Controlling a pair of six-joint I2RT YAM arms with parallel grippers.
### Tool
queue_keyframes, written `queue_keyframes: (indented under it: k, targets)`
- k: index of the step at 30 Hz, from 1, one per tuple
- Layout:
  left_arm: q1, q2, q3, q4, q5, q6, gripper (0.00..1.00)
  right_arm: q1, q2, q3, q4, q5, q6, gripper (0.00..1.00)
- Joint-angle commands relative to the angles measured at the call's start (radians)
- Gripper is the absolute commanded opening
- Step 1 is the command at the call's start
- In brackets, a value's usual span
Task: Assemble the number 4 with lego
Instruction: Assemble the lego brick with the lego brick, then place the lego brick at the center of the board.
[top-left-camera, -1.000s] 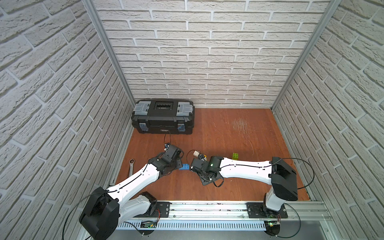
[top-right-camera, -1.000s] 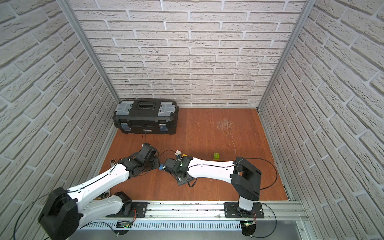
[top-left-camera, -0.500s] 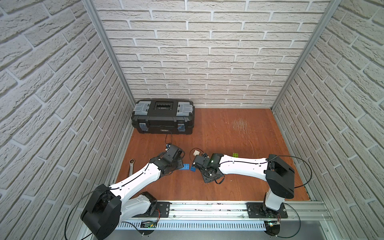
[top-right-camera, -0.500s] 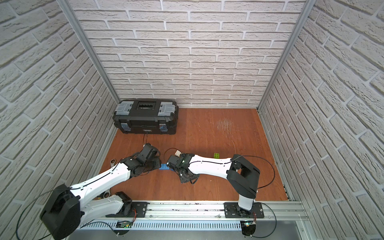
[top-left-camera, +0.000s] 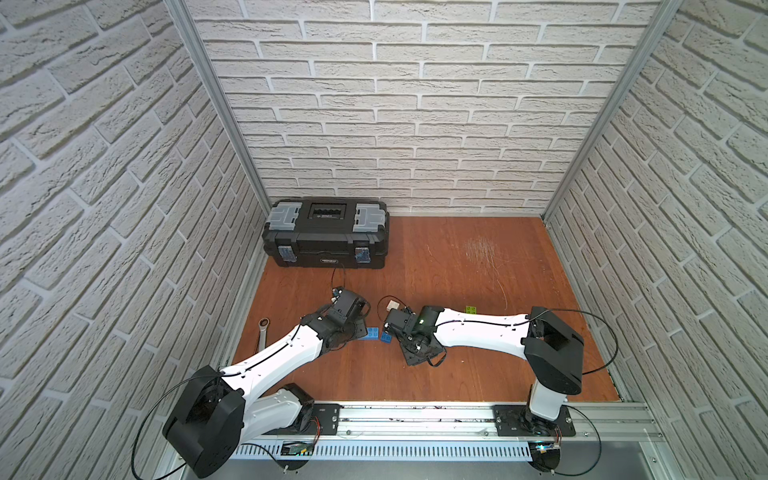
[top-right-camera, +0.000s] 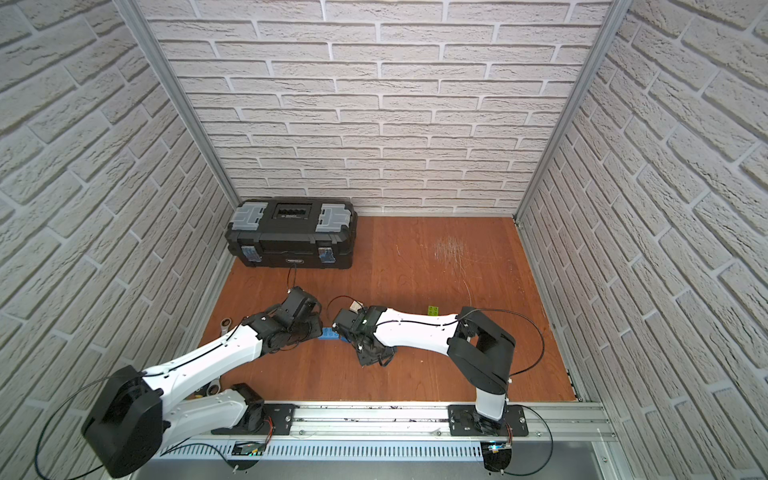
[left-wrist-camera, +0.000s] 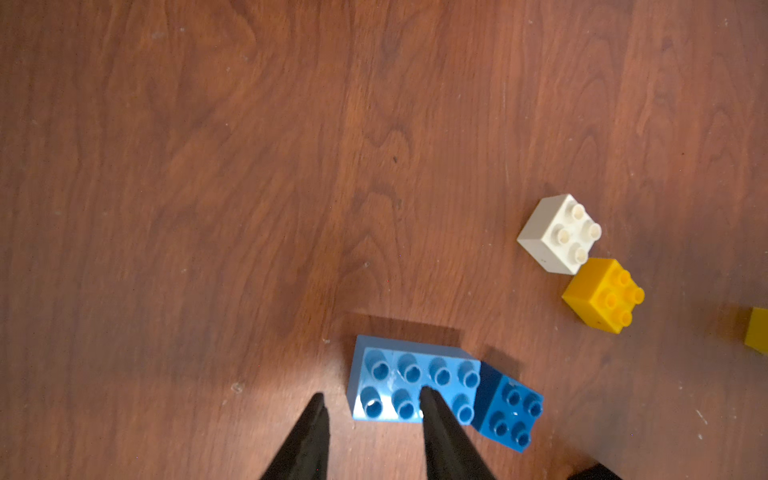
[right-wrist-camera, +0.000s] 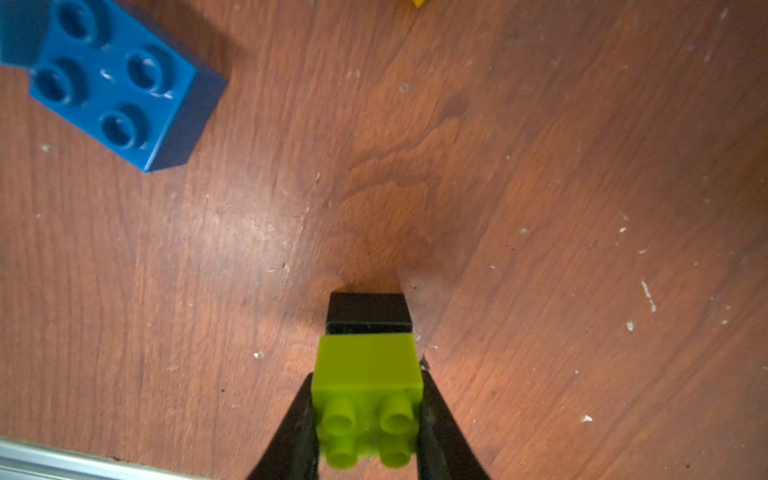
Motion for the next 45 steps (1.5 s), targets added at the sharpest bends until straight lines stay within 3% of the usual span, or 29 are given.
queue_keyframes:
  k: [1, 11, 23, 29, 34, 39, 45]
  targets:
    - [-0.001, -0.009, 0.013, 0.013, -0.012, 0.002, 0.4, -0.022, 0.094, -0.042, -0.007, -0.037, 0.005, 0.02]
    - [0.005, -0.026, 0.0, 0.015, -0.017, 0.002, 0.41, -0.026, 0.156, -0.084, 0.014, -0.128, 0.053, 0.02]
    - [0.037, -0.062, -0.031, 0.019, -0.016, 0.004, 0.43, -0.04, 0.355, -0.08, 0.018, -0.165, 0.037, 0.02]
    - [0.083, -0.053, -0.048, 0.017, 0.004, -0.022, 0.47, -0.04, 0.293, -0.093, 0.041, -0.159, 0.031, 0.02]
    - [0.136, -0.081, -0.049, 0.004, 0.036, -0.022, 0.48, -0.048, 0.071, -0.037, -0.029, -0.029, 0.004, 0.02]
    - [0.162, -0.085, -0.009, -0.038, 0.047, 0.002, 0.48, -0.127, -0.025, 0.129, -0.188, 0.042, -0.056, 0.02]
    - [0.174, -0.111, -0.029, -0.044, 0.029, -0.001, 0.47, -0.26, -0.005, 0.252, -0.259, 0.059, -0.116, 0.02]
